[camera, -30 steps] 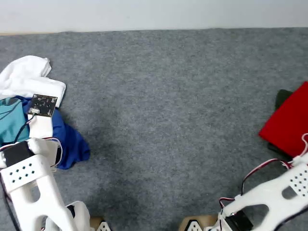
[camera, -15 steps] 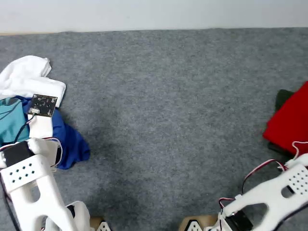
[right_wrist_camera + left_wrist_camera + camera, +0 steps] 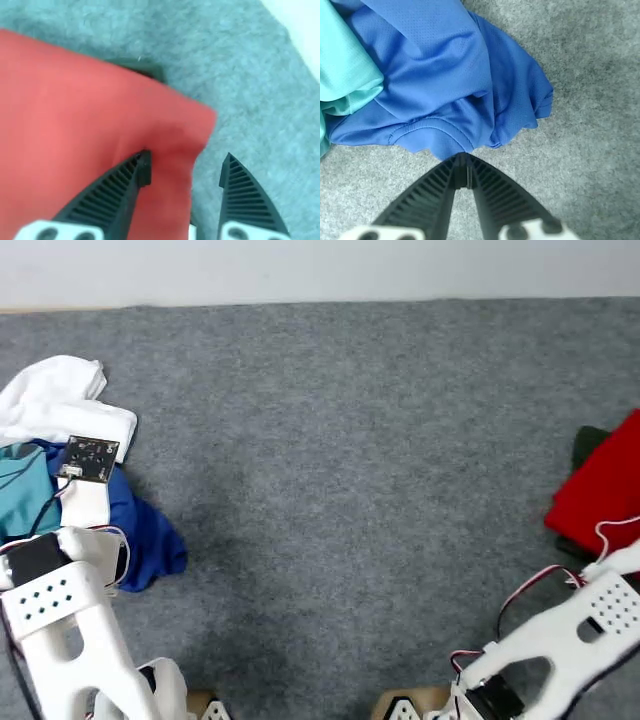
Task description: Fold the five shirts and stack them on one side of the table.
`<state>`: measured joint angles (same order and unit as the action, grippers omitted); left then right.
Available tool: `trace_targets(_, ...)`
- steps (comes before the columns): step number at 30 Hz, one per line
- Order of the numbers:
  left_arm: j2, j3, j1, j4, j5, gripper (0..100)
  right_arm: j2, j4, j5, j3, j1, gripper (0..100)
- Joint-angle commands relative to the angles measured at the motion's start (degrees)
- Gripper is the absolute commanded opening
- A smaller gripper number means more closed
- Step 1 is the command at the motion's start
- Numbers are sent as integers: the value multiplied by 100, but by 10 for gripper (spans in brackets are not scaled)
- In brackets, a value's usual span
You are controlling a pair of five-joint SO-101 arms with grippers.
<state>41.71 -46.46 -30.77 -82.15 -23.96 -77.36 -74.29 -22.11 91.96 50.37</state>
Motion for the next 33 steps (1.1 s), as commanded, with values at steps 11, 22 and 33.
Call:
trace_targets(11, 123, 66, 44, 62, -35, 4, 2026, -1736, 62, 440, -585, 230)
trace_targets(22, 132, 470, 44, -88, -9, 4, 3371, -2862, 360, 404, -1534, 99)
trace_targets(33, 123, 2114, 18, -923, 0, 4, 5235, -2888, 352, -1486, -1956, 9)
